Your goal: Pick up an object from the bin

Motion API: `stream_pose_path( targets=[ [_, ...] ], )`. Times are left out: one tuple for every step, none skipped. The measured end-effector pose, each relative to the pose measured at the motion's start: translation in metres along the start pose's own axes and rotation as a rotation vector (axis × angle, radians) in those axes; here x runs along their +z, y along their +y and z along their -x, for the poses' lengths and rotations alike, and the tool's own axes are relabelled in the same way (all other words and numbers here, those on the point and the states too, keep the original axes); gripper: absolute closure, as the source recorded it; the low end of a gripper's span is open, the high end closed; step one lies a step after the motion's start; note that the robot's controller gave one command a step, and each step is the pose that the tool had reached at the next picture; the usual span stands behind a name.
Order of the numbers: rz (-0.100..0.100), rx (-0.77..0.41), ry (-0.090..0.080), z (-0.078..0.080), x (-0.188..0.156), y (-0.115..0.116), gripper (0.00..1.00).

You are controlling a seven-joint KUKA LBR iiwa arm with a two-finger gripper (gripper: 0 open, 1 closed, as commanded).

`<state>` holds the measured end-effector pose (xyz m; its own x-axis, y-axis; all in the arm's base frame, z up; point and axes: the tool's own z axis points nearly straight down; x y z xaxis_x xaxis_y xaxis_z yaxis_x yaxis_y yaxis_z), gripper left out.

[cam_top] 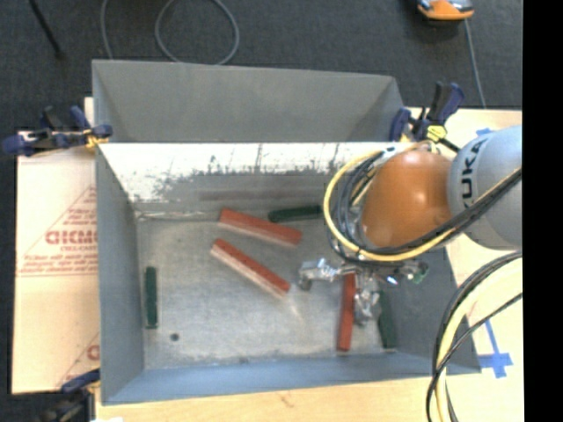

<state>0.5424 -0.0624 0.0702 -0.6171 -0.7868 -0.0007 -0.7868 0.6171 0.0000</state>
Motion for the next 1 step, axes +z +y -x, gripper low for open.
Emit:
stream_pose_path(
  targets=[
    [-0.002,0.0,-0.001,0.0003,-0.0005,-0.0012,1.0]
  ],
)
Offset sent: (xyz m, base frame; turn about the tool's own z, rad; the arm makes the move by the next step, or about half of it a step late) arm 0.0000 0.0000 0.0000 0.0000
